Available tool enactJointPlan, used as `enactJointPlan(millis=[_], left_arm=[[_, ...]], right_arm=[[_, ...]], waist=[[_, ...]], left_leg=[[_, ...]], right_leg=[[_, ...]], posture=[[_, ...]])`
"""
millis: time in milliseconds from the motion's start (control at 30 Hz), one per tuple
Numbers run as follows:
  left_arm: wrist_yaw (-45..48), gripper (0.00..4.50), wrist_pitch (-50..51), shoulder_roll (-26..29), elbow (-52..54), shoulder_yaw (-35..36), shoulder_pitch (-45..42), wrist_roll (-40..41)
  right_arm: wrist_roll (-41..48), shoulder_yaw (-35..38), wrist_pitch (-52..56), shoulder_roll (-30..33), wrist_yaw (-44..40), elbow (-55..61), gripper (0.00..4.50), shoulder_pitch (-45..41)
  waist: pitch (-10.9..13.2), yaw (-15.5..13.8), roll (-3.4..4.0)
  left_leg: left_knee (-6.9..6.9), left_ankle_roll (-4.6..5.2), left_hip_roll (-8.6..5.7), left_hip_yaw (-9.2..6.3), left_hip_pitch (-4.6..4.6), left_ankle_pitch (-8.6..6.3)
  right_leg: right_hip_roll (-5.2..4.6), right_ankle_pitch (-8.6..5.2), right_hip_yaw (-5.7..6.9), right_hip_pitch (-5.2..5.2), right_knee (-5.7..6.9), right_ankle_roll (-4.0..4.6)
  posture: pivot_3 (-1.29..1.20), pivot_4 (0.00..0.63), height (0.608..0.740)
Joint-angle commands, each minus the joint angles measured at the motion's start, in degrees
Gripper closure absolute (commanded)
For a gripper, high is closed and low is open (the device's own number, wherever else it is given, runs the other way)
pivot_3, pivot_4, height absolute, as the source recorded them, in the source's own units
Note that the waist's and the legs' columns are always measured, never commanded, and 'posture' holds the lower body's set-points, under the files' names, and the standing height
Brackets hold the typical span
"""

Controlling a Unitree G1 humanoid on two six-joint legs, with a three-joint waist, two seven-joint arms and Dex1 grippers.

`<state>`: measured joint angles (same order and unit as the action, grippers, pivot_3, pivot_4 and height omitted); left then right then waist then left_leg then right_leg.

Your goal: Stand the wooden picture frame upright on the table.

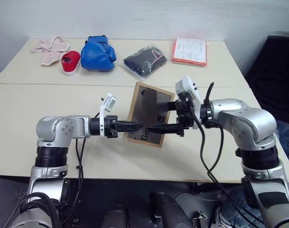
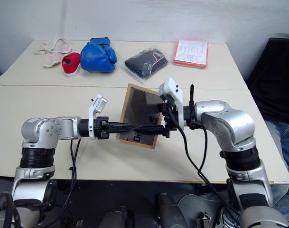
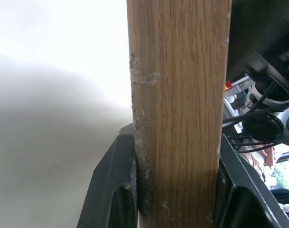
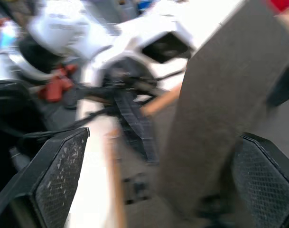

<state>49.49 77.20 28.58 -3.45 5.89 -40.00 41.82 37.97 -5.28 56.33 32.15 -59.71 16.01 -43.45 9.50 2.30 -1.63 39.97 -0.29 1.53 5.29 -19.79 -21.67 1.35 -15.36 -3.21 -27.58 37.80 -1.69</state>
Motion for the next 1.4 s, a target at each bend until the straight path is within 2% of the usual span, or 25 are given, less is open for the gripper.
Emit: enactJointPlan(millis=[33, 200, 367, 500, 533, 600, 700, 867, 1067, 1200, 1333, 1400], left_arm=[[1.4, 3.22, -2.5, 1.2, -0.7, 0.1, -2.1, 0.6], [2.3, 3.22, -3.2, 2.3, -2.4, -0.5, -2.6, 0.5], [2.7, 3.22, -2.9, 3.2, -1.9, -1.0, -2.6, 1.4], [3.2, 3.22, -2.3, 3.9, -1.9, -1.0, -2.7, 1.8], [3.4, 3.22, -2.1, 4.1, -2.0, -1.1, -2.9, 2.0], [3.9, 3.22, -1.5, 4.3, -2.2, -1.1, -3.5, 2.5], [4.2, 3.22, -0.7, 4.3, -2.2, -1.2, -4.3, 2.9], [5.0, 3.22, 1.0, 4.6, -1.7, -1.5, -5.6, 4.1], [5.3, 3.22, 2.2, 5.1, -0.8, -1.4, -5.3, 5.0], [4.9, 3.22, 1.8, 5.5, -0.7, -1.3, -4.7, 4.8], [4.1, 3.22, 0.7, 6.1, -1.0, -0.5, -4.2, 4.2], [3.1, 3.22, 0.3, 6.4, -1.7, 0.2, -4.1, 3.7]], right_arm=[[2.7, 1.1, 0.0, 2.0, -1.2, 4.2, 0.00, 0.7], [0.5, 5.1, -3.3, 8.7, -0.6, 4.3, 0.00, 3.1], [-13.3, 7.2, -23.7, 15.0, 1.7, 0.6, 0.00, 9.3], [-34.2, 5.0, -62.8, 17.1, 8.2, -6.4, 0.00, 15.7], [-42.3, 3.6, -76.0, 17.5, 13.6, -9.9, 0.00, 16.1], [-55.3, 1.1, -95.4, 17.8, 23.1, -16.3, 0.00, 15.4], [-72.8, -1.6, -109.4, 16.3, 38.9, -23.5, 0.00, 11.7], [-92.8, -7.8, -111.9, 12.2, 59.8, -33.0, 0.00, 2.8], [-101.3, -14.6, -109.6, 8.3, 73.4, -42.4, 0.00, -5.8], [-104.2, -18.2, -109.7, 8.0, 79.3, -44.5, 0.86, -8.6], [-104.2, -19.3, -110.3, 8.9, 83.3, -44.5, 2.27, -9.4], [-104.2, -19.6, -110.4, 9.1, 84.9, -44.3, 2.52, -9.8]], waist=[[0.0, 0.0, 0.00], [0.0, -0.1, -0.02], [0.0, -0.4, -0.04], [0.0, -0.3, -0.07], [0.0, -0.2, -0.08], [0.0, 0.1, -0.09], [0.1, 0.7, -0.11], [0.1, 1.7, -0.10], [0.1, 2.4, -0.10], [0.1, 2.6, -0.09], [0.1, 2.6, -0.09], [0.1, 2.6, -0.09]], left_leg=[[0.01, 0.00, 0.00, 0.00, 0.00, 0.00], [0.01, 0.02, -0.01, 0.00, -0.02, -0.01], [-0.01, 0.04, -0.02, 0.00, -0.04, -0.02], [-0.01, 0.05, -0.04, 0.03, -0.09, -0.03], [-0.01, 0.05, -0.04, 0.03, -0.09, -0.03], [-0.01, 0.03, -0.04, 0.06, -0.06, -0.01], [0.00, -0.01, -0.03, 0.08, -0.04, 0.01], [-0.01, -0.09, -0.01, 0.24, 0.06, 0.05], [-0.03, -0.17, 0.00, 0.23, 0.13, 0.10], [-0.04, -0.19, 0.00, 0.24, 0.15, 0.11], [-0.05, -0.20, 0.00, 0.24, 0.18, 0.12], [-0.06, -0.20, 0.00, 0.23, 0.18, 0.12]], right_leg=[[0.00, 0.00, 0.00, 0.00, 0.00, 0.00], [0.00, 0.00, 0.00, 0.00, -0.03, 0.00], [0.00, 0.00, -0.01, 0.00, -0.08, 0.00], [0.03, 0.01, -0.03, -0.01, -0.12, -0.04], [0.03, 0.01, -0.04, -0.01, -0.12, -0.05], [0.04, 0.02, -0.07, -0.01, -0.11, -0.06], [0.07, 0.02, -0.10, -0.02, -0.06, -0.05], [0.12, -0.01, -0.25, -0.07, 0.12, 0.01], [0.13, -0.06, -0.24, -0.06, 0.20, 0.09], [0.13, -0.06, -0.23, -0.06, 0.21, 0.10], [0.13, -0.07, -0.23, -0.04, 0.21, 0.11], [0.13, -0.07, -0.23, -0.04, 0.21, 0.11]], posture=[[0.00, 0.150, 0.740], [0.00, 0.150, 0.740], [0.00, 0.150, 0.740], [0.00, 0.150, 0.740], [0.00, 0.150, 0.740], [0.00, 0.150, 0.740], [0.00, 0.150, 0.740], [0.00, 0.150, 0.740], [0.00, 0.150, 0.740], [0.00, 0.150, 0.740], [0.00, 0.150, 0.740], [0.00, 0.150, 0.740]])
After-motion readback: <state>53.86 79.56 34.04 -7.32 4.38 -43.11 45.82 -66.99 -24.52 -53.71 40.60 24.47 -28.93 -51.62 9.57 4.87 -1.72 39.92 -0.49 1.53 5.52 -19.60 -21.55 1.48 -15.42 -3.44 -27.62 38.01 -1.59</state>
